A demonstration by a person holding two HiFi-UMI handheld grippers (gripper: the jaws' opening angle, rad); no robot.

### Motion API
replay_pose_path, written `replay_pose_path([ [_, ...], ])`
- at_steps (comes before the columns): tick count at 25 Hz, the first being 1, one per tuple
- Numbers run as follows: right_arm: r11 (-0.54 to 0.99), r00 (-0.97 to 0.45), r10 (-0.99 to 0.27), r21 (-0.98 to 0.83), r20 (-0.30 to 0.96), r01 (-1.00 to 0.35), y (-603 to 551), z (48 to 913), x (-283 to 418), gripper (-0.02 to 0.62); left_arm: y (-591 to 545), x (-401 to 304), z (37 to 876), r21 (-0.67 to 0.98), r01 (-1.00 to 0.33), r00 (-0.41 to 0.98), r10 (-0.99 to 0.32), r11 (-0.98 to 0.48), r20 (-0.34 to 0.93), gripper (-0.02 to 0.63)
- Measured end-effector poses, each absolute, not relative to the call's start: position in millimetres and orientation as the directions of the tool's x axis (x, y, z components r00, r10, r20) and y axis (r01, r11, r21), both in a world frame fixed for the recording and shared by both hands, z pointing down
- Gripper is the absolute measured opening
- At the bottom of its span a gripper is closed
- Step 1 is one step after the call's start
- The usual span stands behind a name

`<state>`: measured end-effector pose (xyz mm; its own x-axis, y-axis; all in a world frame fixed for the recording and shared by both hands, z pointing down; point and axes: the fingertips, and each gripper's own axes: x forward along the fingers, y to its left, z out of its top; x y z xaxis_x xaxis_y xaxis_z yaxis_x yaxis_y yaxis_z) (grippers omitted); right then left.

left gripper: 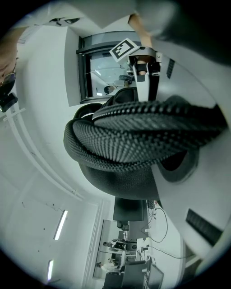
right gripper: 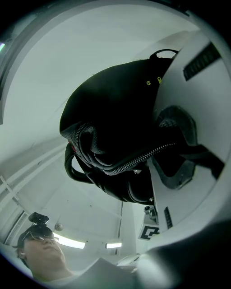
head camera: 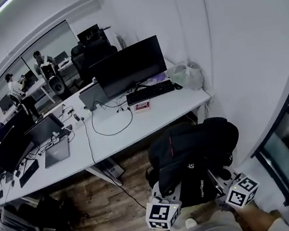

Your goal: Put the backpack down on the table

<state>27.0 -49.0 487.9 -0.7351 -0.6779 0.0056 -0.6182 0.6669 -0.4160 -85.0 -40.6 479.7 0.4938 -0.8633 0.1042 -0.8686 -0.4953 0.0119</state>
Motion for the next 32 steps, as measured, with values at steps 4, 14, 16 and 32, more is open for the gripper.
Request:
replay_pose_path([
  [4, 0.671, -0.744, -0.668, -0.421, 0.014, -0.610, -63, 488, 15, 0.023, -55, -96, 480, 0.013, -0.873, 0.487, -0.867, -0.488, 0.107, 0.052],
  [14, 0.681, -0.772, -0.635, -0.444, 0.038, -0.582, -126, 492, 7, 0.023, -113, -104, 485, 0.035, -0.891, 0.453, -0.880, -0.453, 0.143, 0.052],
  [16, 0.688, -0.780, -0.624, -0.447, 0.038, -0.572, -146, 492, 9, 0.023, -133, -102, 484, 0.035, -0.898, 0.439, -0.887, -0.439, 0.142, 0.052],
  [32, 0.761, -0.845, -0.535, -0.423, 0.018, -0.491, -293, 483, 26, 0.023, -269, -84, 478, 0.027, -0.939, 0.343, -0.934, -0.342, 0.101, 0.054],
])
